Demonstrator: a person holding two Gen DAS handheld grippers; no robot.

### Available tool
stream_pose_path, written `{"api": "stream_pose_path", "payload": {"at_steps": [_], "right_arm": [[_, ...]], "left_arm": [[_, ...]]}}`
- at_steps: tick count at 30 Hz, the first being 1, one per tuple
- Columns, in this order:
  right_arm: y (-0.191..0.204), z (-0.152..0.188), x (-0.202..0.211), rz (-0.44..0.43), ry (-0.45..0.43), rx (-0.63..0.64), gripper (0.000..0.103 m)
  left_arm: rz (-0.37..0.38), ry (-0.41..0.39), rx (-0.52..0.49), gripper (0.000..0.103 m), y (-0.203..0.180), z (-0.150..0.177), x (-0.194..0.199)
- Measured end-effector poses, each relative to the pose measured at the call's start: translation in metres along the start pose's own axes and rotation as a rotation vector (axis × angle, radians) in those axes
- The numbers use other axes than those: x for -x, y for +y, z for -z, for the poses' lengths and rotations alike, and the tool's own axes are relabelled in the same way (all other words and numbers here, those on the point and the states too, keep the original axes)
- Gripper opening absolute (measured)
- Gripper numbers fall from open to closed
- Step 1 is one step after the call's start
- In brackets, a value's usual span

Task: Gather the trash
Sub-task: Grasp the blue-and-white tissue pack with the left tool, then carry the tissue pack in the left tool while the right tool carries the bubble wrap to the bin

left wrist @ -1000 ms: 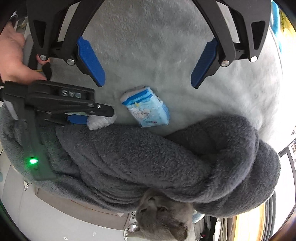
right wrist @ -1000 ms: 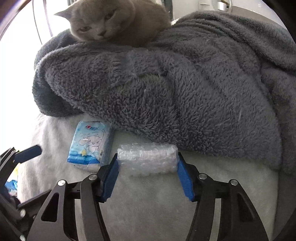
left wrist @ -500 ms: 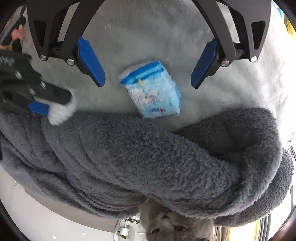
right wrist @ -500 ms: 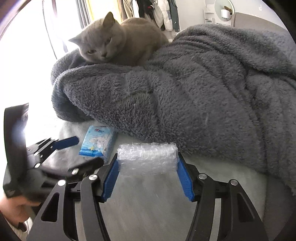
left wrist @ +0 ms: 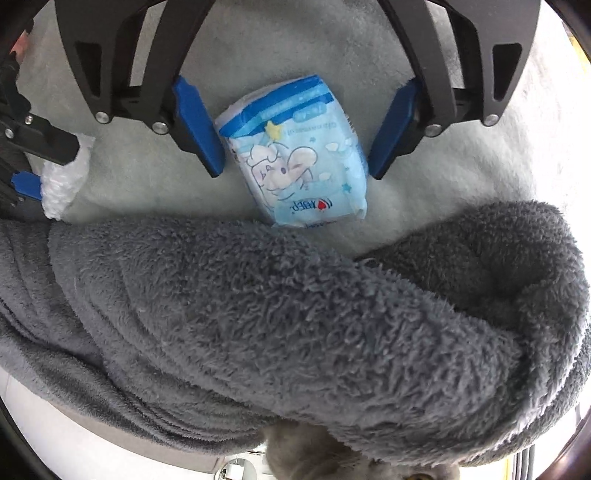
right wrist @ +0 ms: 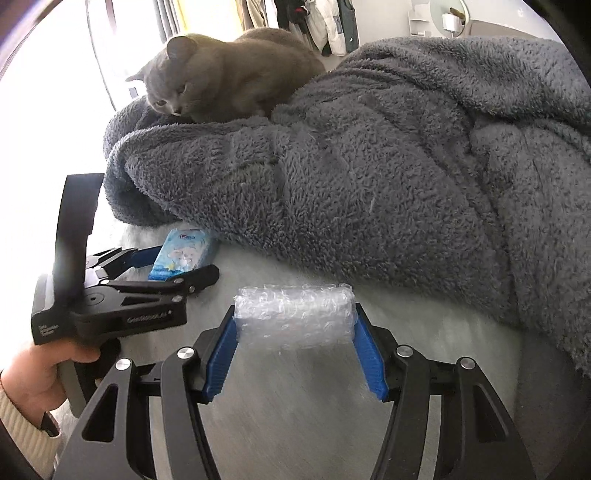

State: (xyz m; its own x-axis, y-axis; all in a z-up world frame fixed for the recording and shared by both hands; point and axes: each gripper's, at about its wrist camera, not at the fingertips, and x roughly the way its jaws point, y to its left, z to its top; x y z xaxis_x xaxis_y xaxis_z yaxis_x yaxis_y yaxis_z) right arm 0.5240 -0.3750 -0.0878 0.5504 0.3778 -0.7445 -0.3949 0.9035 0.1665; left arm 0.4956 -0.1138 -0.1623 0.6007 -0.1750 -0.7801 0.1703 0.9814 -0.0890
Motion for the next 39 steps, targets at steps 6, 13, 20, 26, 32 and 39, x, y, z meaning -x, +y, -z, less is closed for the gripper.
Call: {"api": "stream_pose_path", "payload": {"at_steps": [6,13,20,26,32,39], "right_arm": [[0.003,-0.001,0.000,0.004,0.002,-0.029,0.061],[0.010,-0.003,0.009,-0.020,-0.012,-0.049,0.061],[0.012,-0.004,0.024,-0.038,-0.028,-0.107,0.061],[0.021,-0.002,0.036,-0.049,-0.045,-0.121,0.061],[0.033,0.001,0.052,-0.063,-0.074,-0.143,0.061],[0.053,0.003,0.059,-0.074,-0.082,-0.135,0.061]], "left_arm": [[0.048,-0.023,0.029,0.064,0.004,-0.004,-0.002],[0.058,-0.081,0.028,0.052,0.010,-0.006,0.013],[0.104,-0.092,-0.060,0.049,-0.006,-0.002,0.034],[0.150,-0.090,-0.059,0.049,-0.009,0.006,0.051],[0.157,-0.097,-0.072,0.049,-0.015,0.026,0.074],[0.153,-0.096,-0.098,0.049,-0.011,0.046,0.105]]}}
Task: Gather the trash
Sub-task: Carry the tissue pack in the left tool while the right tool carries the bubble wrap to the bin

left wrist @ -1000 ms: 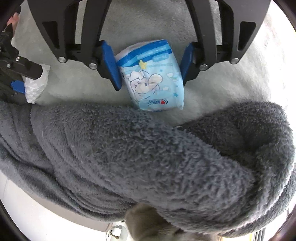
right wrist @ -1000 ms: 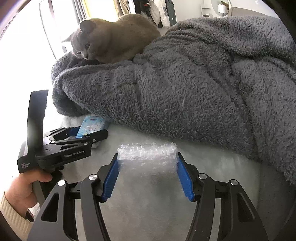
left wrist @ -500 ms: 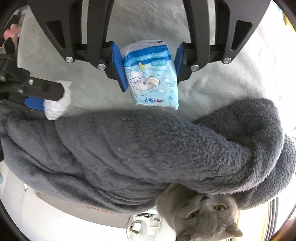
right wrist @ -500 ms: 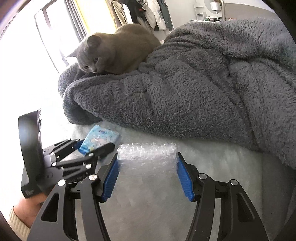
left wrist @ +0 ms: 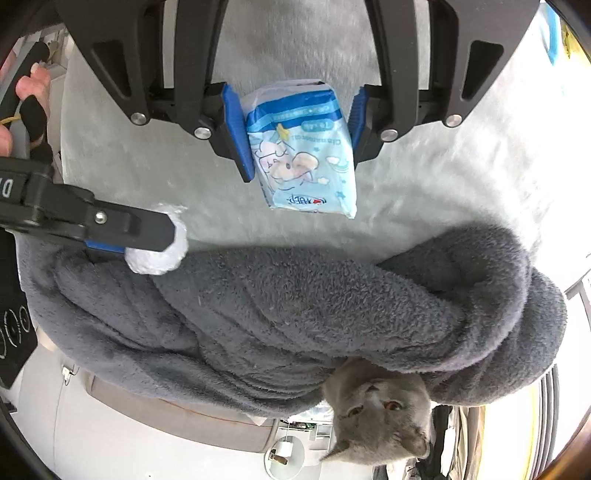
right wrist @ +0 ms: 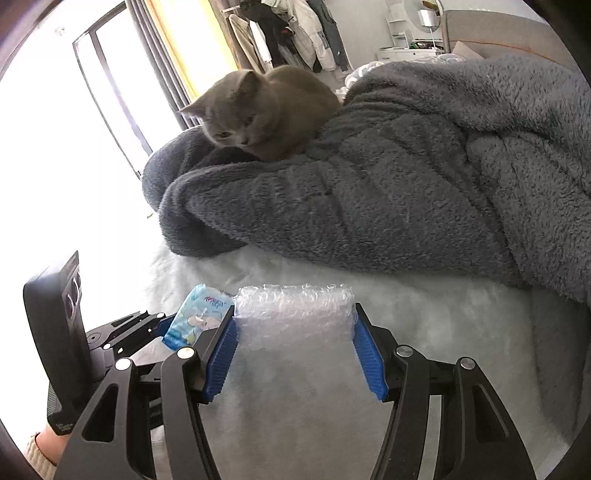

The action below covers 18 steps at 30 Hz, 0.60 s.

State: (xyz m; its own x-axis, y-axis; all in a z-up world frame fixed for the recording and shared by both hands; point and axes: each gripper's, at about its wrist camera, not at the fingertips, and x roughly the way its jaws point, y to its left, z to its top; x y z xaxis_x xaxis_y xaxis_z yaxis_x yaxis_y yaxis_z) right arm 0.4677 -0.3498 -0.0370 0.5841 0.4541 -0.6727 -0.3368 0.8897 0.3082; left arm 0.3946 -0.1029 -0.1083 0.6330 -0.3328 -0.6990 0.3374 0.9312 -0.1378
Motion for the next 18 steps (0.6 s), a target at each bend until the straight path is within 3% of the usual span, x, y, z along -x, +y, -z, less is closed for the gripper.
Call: {"api": "stream_pose_path", "payload": {"at_steps": [18], "right_arm": [[0.046,0.016,0.006,-0.012,-0.005,0.025,0.061]], "left_arm": [[-0.043,0.026,0.003,0.049,0.022,0.045,0.063]]}}
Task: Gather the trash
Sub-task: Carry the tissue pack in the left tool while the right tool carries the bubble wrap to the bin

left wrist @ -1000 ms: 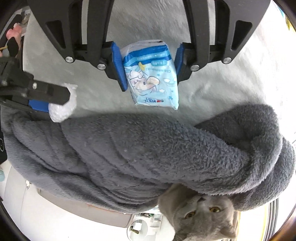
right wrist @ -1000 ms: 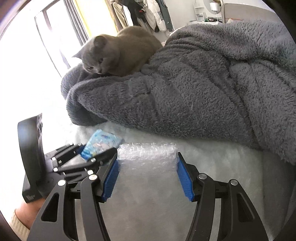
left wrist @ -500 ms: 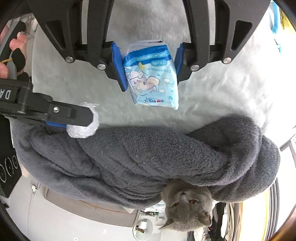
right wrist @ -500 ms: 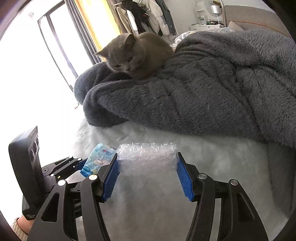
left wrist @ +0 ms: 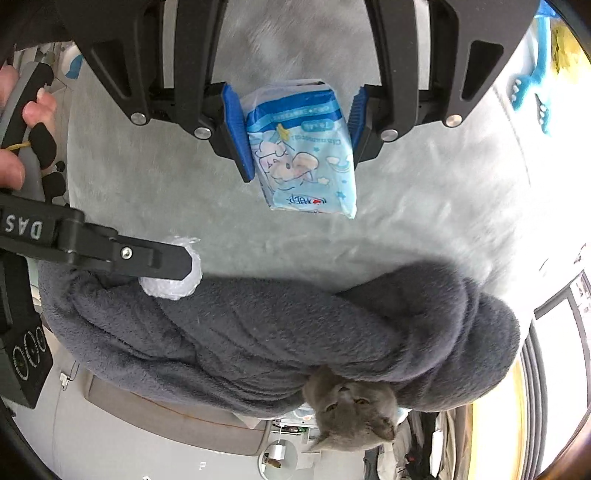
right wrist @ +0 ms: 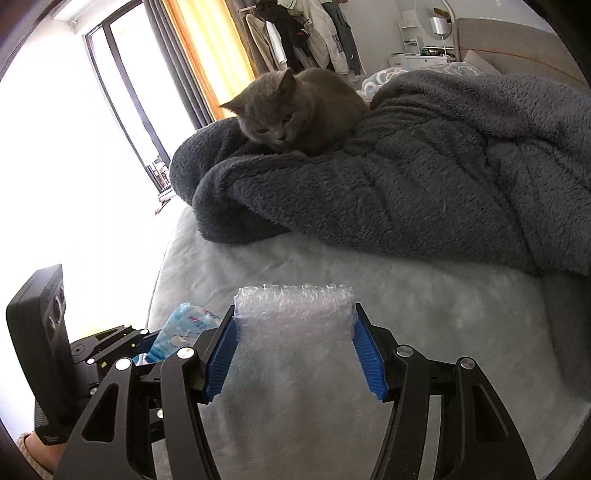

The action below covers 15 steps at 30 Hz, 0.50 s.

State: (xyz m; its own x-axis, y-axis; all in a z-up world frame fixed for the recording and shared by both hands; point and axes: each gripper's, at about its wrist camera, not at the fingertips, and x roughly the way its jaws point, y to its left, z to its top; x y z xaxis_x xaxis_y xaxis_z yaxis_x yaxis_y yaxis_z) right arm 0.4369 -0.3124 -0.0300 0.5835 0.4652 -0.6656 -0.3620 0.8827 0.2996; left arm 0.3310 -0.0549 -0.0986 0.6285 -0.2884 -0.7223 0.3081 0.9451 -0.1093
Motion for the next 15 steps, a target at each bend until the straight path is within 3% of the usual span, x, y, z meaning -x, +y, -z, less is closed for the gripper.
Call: {"api": "stream_pose_path", "payload": {"at_steps": [15], "right_arm": [[0.073,0.040,-0.002,-0.060,0.028,0.092,0.061]], "left_arm": [[-0.099,0.043,0.122,0.049,0.063,0.061,0.057]]}}
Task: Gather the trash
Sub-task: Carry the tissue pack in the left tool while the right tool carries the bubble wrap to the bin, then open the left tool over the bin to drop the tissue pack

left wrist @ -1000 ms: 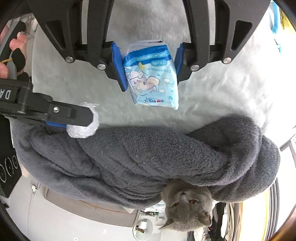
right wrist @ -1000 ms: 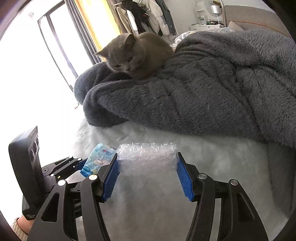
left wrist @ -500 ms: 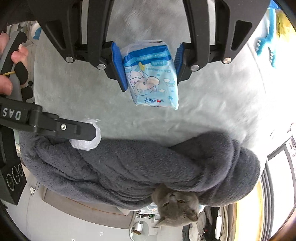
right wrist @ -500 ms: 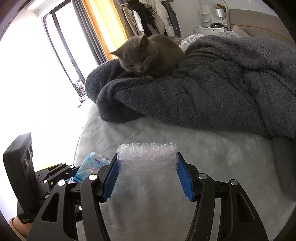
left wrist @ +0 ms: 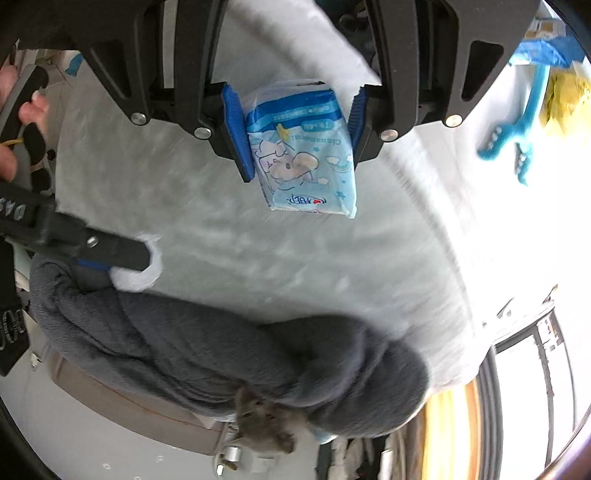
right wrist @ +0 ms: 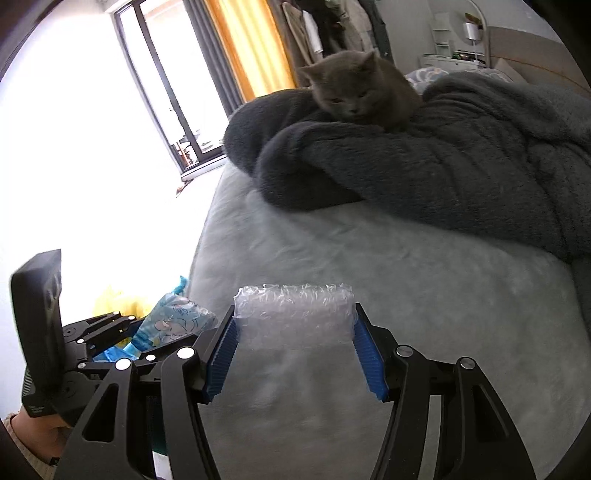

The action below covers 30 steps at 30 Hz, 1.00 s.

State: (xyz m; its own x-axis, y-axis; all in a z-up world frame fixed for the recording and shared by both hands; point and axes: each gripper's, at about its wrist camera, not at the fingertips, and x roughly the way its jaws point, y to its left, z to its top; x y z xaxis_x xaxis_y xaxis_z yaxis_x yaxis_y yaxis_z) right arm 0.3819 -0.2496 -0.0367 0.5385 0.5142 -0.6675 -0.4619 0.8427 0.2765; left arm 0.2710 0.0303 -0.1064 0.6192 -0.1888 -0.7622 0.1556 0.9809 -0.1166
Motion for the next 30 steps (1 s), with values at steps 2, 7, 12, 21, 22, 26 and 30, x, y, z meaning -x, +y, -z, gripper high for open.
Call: {"api": "stream_pose_path", "payload": {"at_steps": [2,7,12,21,22,26,30], "right_arm": [[0.010,0.002,0.000,-0.010,-0.001,0.008,0.061],[0.036,0.009,-0.005,-0.030,0.015,0.037,0.061],[0.063,0.015,-0.012,-0.044,0.032,0.083,0.061],[0.120,0.026,-0.039,-0.090,0.081,0.201,0.061],[0.127,0.026,-0.043,-0.098,0.085,0.212,0.061],[0.150,0.030,-0.052,-0.121,0.102,0.239,0.061],[0.170,0.035,-0.063,-0.139,0.124,0.268,0.061]], "left_arm": [[-0.013,0.019,0.025,0.049,0.012,0.009,0.002],[-0.029,0.052,0.066,0.049,0.037,0.029,0.007],[-0.055,0.063,0.119,0.049,0.064,0.042,0.017],[-0.083,0.098,0.176,0.049,0.105,0.064,0.030],[-0.086,0.098,0.179,0.049,0.109,0.065,0.031],[-0.113,0.130,0.185,0.049,0.128,0.079,0.029],[-0.113,0.175,0.212,0.049,0.145,0.093,0.028]]}}
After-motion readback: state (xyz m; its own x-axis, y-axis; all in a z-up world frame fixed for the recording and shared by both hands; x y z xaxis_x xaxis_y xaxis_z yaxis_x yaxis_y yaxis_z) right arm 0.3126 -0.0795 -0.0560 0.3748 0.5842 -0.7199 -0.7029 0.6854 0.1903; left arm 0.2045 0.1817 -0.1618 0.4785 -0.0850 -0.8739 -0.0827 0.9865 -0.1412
